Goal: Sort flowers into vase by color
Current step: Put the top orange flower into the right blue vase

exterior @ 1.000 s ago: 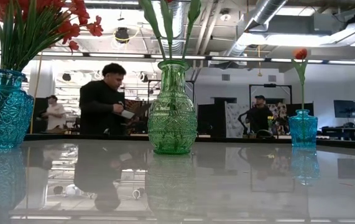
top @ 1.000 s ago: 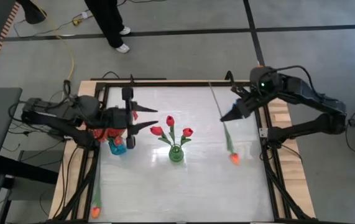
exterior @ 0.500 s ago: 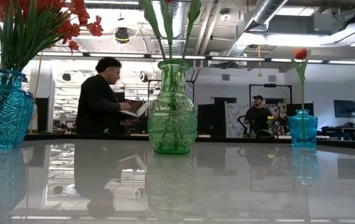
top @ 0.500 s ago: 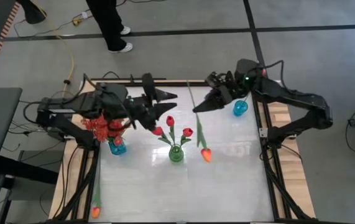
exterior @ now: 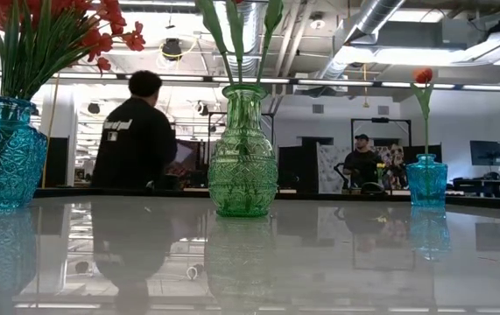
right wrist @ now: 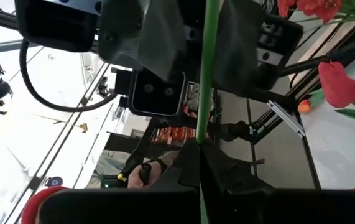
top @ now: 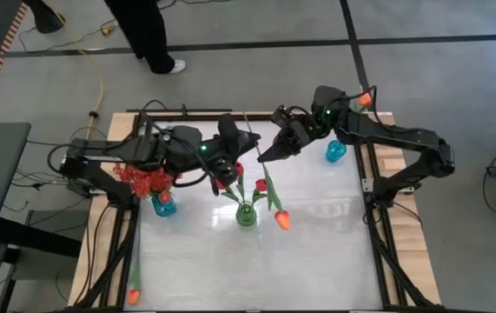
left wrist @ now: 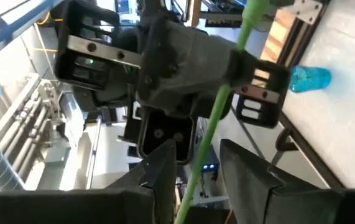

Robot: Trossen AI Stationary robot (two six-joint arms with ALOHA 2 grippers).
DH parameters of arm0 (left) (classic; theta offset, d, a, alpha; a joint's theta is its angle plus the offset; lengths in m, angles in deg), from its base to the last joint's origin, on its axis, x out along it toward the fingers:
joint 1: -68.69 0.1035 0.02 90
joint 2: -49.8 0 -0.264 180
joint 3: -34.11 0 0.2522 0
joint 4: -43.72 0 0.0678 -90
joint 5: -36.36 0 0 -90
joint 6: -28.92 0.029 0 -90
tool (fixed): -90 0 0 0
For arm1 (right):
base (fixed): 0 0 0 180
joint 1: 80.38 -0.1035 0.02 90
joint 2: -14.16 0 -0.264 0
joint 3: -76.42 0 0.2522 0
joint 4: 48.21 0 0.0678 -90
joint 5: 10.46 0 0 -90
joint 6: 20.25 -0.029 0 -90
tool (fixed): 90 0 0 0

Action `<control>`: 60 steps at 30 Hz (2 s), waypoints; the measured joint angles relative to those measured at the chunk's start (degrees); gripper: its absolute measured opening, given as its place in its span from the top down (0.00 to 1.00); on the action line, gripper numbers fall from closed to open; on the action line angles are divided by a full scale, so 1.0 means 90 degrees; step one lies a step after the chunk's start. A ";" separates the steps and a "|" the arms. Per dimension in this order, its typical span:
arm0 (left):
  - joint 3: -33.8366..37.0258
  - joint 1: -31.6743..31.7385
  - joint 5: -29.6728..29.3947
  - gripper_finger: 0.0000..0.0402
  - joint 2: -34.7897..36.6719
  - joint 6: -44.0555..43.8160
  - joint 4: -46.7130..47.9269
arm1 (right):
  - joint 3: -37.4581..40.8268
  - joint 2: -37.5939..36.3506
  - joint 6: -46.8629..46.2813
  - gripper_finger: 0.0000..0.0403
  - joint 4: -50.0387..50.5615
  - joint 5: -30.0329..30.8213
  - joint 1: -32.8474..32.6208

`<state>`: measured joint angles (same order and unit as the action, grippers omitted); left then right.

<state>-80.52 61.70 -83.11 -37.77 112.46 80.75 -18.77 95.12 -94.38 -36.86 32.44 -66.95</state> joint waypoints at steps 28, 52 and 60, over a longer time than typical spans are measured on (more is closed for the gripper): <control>-0.0004 -0.0142 -0.0162 1.00 -0.0080 0.0142 -0.0120 | -0.0002 -0.0063 0.1421 0.86 -0.0160 -0.0663 0.0123; 0.0006 -0.0366 0.0740 1.00 0.0480 -0.2201 -0.0182 | -0.0005 -0.0424 0.2618 0.37 -0.0852 -0.1062 0.1338; -0.0003 0.0455 0.2298 1.00 0.0953 -0.6481 -0.0804 | -0.0007 -0.0728 0.5602 0.37 -0.0884 -0.0591 0.1389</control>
<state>-80.55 65.79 -62.43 -29.19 54.13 73.52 -18.84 88.56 -43.96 -44.82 27.12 -54.45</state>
